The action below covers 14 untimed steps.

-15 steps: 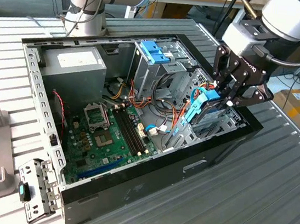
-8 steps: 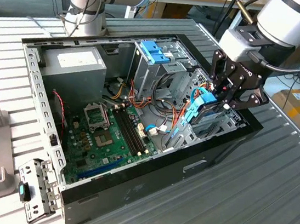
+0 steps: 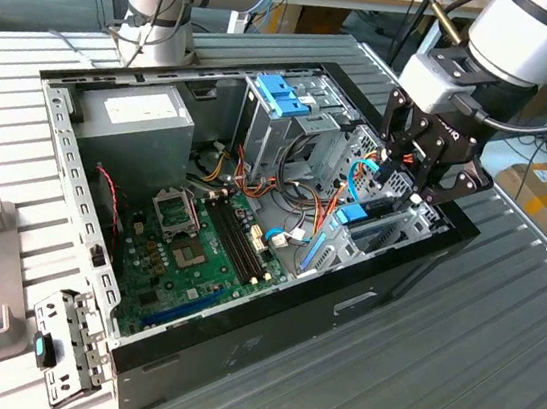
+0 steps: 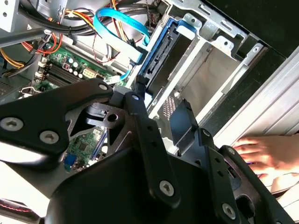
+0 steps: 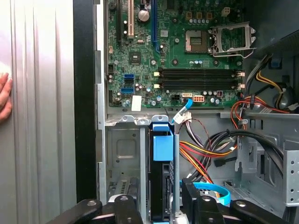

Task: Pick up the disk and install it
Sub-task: 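Insert the disk into the insertion slot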

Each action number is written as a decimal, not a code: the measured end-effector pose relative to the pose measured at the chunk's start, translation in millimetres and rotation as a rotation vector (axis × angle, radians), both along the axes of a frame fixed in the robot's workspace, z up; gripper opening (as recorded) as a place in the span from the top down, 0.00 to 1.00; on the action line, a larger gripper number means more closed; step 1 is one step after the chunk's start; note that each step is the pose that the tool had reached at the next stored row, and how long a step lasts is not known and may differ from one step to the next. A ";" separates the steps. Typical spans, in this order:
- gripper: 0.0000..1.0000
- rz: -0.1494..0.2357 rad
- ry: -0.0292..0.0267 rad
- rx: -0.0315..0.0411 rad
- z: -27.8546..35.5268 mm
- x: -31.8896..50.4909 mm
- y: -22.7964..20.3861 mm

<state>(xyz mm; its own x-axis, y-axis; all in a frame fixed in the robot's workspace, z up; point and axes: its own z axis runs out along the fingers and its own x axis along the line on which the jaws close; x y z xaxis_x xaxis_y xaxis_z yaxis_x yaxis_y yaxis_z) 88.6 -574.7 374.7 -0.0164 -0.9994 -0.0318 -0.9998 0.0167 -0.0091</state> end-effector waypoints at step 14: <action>0.51 -0.006 0.0000 -0.0188 -13.2 -1.5 6.0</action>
<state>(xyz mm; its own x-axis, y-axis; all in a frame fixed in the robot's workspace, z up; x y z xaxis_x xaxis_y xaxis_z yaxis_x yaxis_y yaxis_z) 87.1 -568.7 361.5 -0.0225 -0.9997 -0.0130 -0.9997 0.0226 -0.0094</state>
